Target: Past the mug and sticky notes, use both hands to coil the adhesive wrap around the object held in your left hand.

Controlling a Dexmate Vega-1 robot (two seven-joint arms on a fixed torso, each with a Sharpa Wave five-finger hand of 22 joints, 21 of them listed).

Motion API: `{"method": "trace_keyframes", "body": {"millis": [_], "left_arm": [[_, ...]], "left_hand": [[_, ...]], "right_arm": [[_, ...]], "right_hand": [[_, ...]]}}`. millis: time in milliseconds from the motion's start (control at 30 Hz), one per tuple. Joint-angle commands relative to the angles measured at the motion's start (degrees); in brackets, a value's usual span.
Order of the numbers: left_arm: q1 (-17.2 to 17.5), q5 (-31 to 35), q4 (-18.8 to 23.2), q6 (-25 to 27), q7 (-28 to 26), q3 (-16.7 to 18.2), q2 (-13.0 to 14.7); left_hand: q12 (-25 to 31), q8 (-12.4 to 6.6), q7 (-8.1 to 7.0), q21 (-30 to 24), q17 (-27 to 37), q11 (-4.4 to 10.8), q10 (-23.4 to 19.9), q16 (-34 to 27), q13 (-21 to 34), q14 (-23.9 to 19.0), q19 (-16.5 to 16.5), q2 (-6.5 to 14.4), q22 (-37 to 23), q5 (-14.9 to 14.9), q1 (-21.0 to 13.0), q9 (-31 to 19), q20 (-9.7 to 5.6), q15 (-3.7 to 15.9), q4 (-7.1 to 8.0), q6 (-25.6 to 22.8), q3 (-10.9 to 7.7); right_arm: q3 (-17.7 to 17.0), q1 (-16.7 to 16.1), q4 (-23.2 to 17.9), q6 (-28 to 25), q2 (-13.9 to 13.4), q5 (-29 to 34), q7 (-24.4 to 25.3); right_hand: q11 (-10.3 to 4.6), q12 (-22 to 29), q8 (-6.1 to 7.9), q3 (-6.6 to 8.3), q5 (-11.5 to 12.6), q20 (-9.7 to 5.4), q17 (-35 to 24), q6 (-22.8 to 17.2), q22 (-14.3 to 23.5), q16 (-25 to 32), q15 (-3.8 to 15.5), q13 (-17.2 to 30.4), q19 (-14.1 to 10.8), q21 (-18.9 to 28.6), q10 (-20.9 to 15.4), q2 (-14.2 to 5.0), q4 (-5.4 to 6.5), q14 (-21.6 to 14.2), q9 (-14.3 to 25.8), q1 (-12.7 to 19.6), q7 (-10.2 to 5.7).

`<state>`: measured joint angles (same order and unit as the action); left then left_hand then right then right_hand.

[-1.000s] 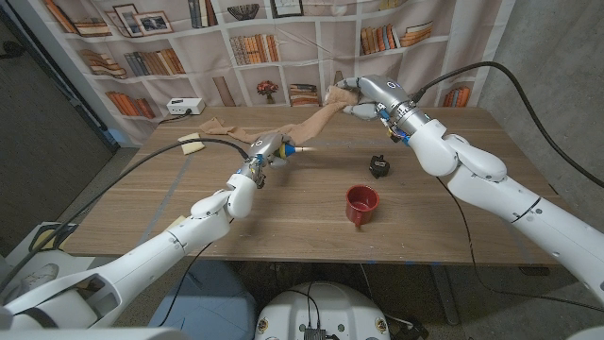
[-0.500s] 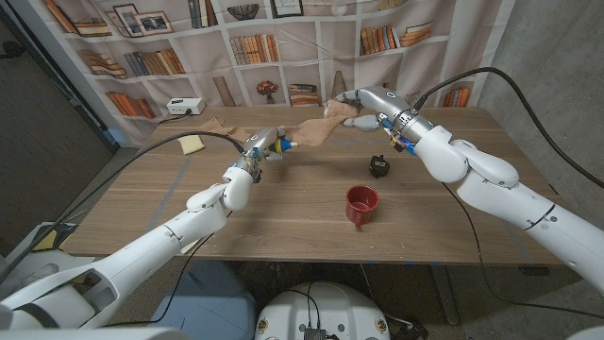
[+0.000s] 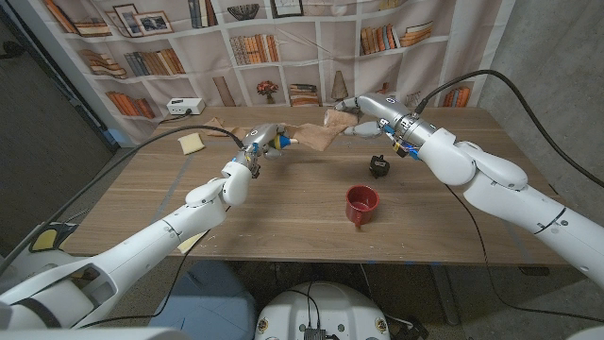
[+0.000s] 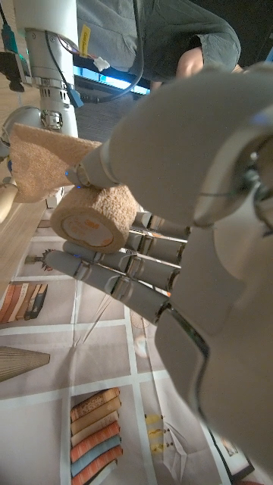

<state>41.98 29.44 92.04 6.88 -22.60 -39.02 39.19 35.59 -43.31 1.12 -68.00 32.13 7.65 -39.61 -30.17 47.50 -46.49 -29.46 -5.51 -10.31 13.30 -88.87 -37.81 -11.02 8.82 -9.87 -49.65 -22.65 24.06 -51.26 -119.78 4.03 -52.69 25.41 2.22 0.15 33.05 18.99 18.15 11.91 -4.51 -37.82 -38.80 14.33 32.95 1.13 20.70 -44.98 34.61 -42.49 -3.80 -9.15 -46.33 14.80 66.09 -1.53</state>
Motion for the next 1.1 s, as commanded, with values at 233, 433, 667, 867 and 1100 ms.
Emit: {"method": "trace_keyframes", "body": {"millis": [233, 433, 667, 867, 1100], "left_arm": [[-1.3, -0.7, -1.4, 1.7, 0.6, -0.1, -0.6], [-2.4, -1.6, -3.8, 1.7, 0.2, -0.2, -1.5], [-3.2, -1.8, -4.7, 1.7, -0.4, -0.4, -1.5], [-3.4, -2.5, -4.4, 1.3, -1.2, 0.0, -1.6], [-3.3, -3.7, -2.9, -0.6, -2.1, 0.7, -1.7]], "left_hand": [[-0.1, -0.03, 0.36, 0.0, -0.1, 0.17, -0.6, 0.2, 0.0, -0.8, -0.5, 9.4, -0.2, -0.3, -8.8, 0.1, -0.23, 0.49, 0.0, -0.4, 0.05], [-0.1, -0.04, 0.43, 0.0, -0.1, 0.29, -0.6, 0.2, 0.1, -0.9, -0.6, 9.4, -0.2, -0.3, -8.8, 0.1, -0.22, 0.51, 0.0, -0.5, 0.06], [-0.1, 0.05, 0.34, 0.0, -0.2, 0.25, -0.6, 0.3, 0.1, -0.9, -0.6, 9.4, -0.2, -0.3, -8.9, 0.2, -0.21, 0.5, -0.01, -0.4, 0.04], [-0.2, 0.05, 0.42, 0.0, -0.2, 0.31, -0.7, 0.3, 0.0, -0.9, -0.6, 9.4, -0.2, -0.3, -8.8, 0.2, -0.2, 0.5, 0.01, -0.5, 0.04], [-0.2, 0.04, 0.5, 0.0, -0.2, 0.03, -0.8, 0.3, -0.1, -1.0, -0.6, 9.4, -0.2, -0.3, -8.8, 0.1, -0.2, 0.52, 0.0, -0.4, 0.05]], "right_arm": [[-3.0, -3.1, -3.1, 0.7, -1.9, -3.7, -2.8], [-3.9, -4.8, -5.0, -0.7, -2.6, -3.8, -3.3], [-3.6, -5.2, -6.1, -1.0, -3.0, -4.1, -4.8], [-2.4, -4.4, -5.8, -0.7, -2.7, -4.9, -6.7], [0.9, -1.9, -3.6, -1.3, -1.4, -4.6, -9.8]], "right_hand": [[-6.76, 1.0, 0.06, 1.86, 1.0, -3.01, -0.7, -5.6, 0.0, -0.8, 12.46, 0.0, 0.4, 1.6, -9.9, -4.1, -0.4, -5.6, 0.2, 4.3, -4.19], [-6.97, 1.1, 0.01, 1.88, 1.2, -2.96, -0.9, -5.9, 0.0, -1.2, 12.41, 0.0, 0.5, 2.1, -10.0, -4.05, -0.34, -5.9, 0.2, 4.3, -4.16], [-6.93, 1.1, -0.1, 1.88, 1.4, -2.9, -1.1, -6.0, -0.1, -1.5, 12.42, -0.1, 0.6, 2.6, -10.0, -3.96, -0.3, -6.3, 0.2, 4.3, -4.12], [-6.79, 1.2, -0.19, 1.9, 1.6, -2.88, -1.3, -6.2, -0.2, -2.0, 12.4, -0.1, 0.8, 3.2, -10.0, -3.9, -0.25, -6.5, 0.3, 4.3, -4.09], [-6.73, 1.3, -0.29, 1.91, 1.8, -2.78, -1.6, -6.4, -0.2, -2.4, 12.41, -0.2, 0.9, 3.9, -10.3, -3.85, -0.2, -7.0, 0.3, 4.3, -4.02]]}}
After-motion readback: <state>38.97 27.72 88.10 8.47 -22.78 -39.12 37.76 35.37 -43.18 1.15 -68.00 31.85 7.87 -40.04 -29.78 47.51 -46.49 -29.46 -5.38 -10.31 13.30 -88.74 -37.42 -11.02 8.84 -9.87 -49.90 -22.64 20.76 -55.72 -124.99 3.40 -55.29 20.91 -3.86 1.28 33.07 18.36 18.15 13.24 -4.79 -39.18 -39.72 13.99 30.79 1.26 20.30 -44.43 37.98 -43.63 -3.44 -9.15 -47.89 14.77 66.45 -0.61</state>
